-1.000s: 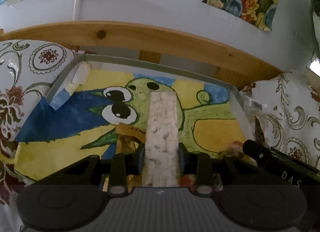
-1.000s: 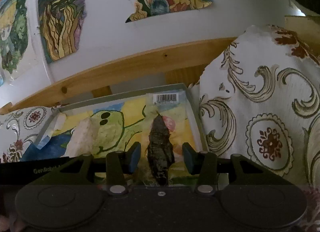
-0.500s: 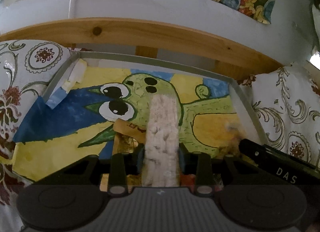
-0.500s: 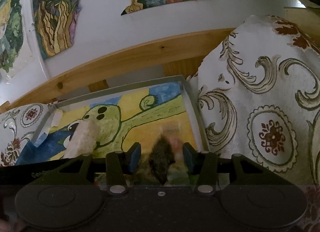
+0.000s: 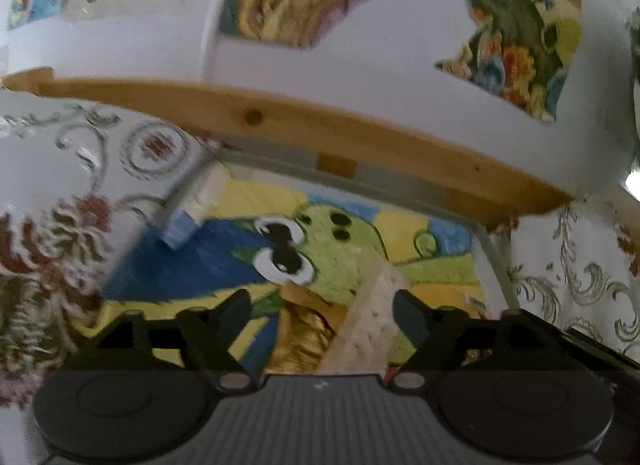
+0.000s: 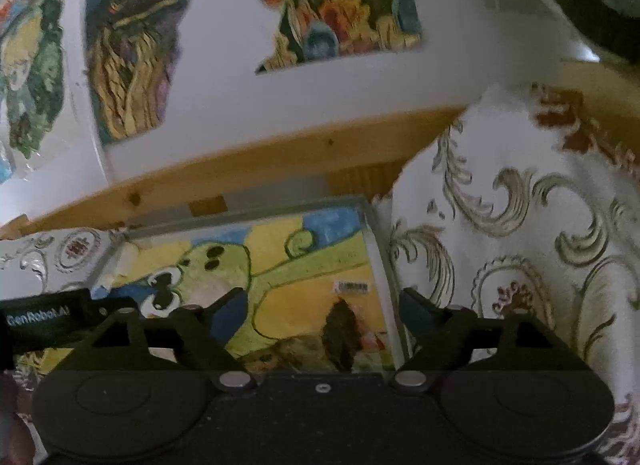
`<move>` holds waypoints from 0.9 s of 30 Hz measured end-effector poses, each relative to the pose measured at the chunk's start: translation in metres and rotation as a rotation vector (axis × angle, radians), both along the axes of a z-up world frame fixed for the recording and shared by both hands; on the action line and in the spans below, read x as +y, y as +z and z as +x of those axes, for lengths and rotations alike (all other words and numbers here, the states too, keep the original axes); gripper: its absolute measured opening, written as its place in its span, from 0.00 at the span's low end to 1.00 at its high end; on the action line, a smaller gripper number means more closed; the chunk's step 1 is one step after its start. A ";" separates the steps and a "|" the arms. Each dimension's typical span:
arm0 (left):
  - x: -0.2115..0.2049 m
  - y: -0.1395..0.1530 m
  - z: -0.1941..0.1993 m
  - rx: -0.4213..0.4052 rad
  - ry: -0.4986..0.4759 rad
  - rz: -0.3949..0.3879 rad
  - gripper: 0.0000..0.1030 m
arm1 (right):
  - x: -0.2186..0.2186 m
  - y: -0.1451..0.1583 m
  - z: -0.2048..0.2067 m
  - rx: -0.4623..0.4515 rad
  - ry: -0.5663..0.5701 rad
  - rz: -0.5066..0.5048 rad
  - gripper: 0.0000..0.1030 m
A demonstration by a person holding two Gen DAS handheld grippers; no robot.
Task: Organize snacks
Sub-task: 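Open the right tool over the tray while the left tool releases the cracker bar there, then move both tools back over the remaining snack pile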
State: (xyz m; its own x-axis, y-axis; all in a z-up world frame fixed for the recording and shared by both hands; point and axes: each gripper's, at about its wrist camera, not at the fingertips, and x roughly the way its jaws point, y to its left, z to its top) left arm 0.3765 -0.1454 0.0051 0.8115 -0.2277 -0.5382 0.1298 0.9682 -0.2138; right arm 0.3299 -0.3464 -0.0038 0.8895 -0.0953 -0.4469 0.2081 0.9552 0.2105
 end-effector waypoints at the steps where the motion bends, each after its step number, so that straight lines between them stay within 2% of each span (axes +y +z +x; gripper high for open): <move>1: 0.003 0.004 -0.003 -0.011 0.007 0.002 0.92 | 0.001 0.004 -0.004 -0.010 0.003 -0.003 0.87; 4: 0.011 0.017 -0.018 -0.059 0.051 0.024 1.00 | 0.007 0.013 -0.018 -0.048 0.005 -0.022 0.94; 9: 0.026 0.033 -0.043 -0.115 0.075 0.024 1.00 | 0.019 0.028 -0.046 -0.096 0.018 -0.045 0.98; 17: 0.046 0.043 -0.093 -0.185 0.085 0.033 1.00 | 0.041 0.047 -0.093 -0.161 0.048 -0.058 0.99; 23: 0.065 0.045 -0.132 -0.210 0.082 0.036 1.00 | 0.057 0.048 -0.129 -0.167 0.057 -0.095 0.99; 27: 0.080 0.044 -0.158 -0.256 0.096 0.050 1.00 | 0.067 0.051 -0.151 -0.180 0.064 -0.120 0.99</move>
State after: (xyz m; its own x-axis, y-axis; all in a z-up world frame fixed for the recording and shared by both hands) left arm 0.2182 -0.0653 0.0492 0.9392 -0.1213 -0.3213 0.0803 0.9872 -0.1378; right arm 0.1784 -0.2798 0.0473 0.9597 -0.0795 -0.2696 0.1160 0.9857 0.1225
